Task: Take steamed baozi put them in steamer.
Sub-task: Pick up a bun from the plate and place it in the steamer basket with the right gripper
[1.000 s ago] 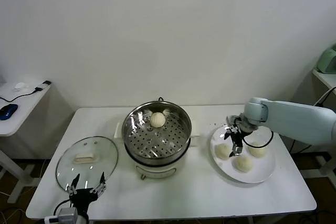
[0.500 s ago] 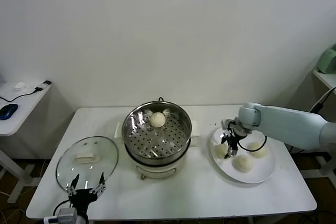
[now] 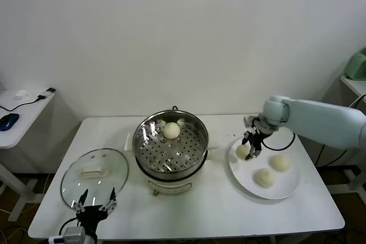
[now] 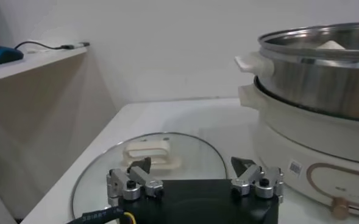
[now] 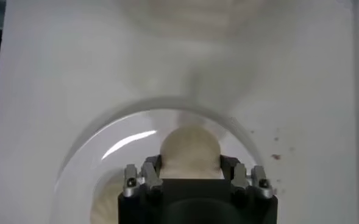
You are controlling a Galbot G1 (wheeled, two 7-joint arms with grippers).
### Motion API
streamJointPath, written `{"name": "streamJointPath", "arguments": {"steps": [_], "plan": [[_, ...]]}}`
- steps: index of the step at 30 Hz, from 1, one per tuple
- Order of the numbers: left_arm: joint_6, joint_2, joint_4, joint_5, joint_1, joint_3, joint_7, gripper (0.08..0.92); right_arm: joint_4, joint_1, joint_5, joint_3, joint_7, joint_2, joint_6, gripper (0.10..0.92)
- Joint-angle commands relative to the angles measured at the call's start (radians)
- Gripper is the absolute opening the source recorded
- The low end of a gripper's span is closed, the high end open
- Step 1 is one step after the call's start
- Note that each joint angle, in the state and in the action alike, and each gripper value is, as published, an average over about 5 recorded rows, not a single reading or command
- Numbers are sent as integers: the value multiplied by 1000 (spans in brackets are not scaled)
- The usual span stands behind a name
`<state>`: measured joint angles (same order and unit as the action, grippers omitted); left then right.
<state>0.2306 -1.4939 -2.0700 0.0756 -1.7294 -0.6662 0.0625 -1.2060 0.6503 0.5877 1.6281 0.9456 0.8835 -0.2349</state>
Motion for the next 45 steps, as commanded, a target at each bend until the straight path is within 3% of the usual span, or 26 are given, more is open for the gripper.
{"name": "streamJointPath", "arguments": {"steps": [1, 6, 11, 23, 32, 45], "plan": [[6, 4, -18, 0, -2, 4, -1, 823, -84, 405, 266, 108, 78, 85, -14, 645], [13, 4, -32, 1, 2, 13, -4, 823, -178, 460, 433, 63, 13, 225, -80, 645], [13, 5, -41, 2, 1, 14, -4, 823, -209, 373, 490, 18, -80, 384, -133, 645], [9, 2, -58, 1, -6, 3, -3, 823, 50, 106, 432, -3, -167, 670, -172, 645], [11, -1, -60, 3, -10, 3, -3, 823, 203, -33, 380, 5, -178, 735, -166, 645], [14, -4, -60, 2, -10, 7, -4, 823, 214, -60, 328, 8, -183, 732, -156, 654]]}}
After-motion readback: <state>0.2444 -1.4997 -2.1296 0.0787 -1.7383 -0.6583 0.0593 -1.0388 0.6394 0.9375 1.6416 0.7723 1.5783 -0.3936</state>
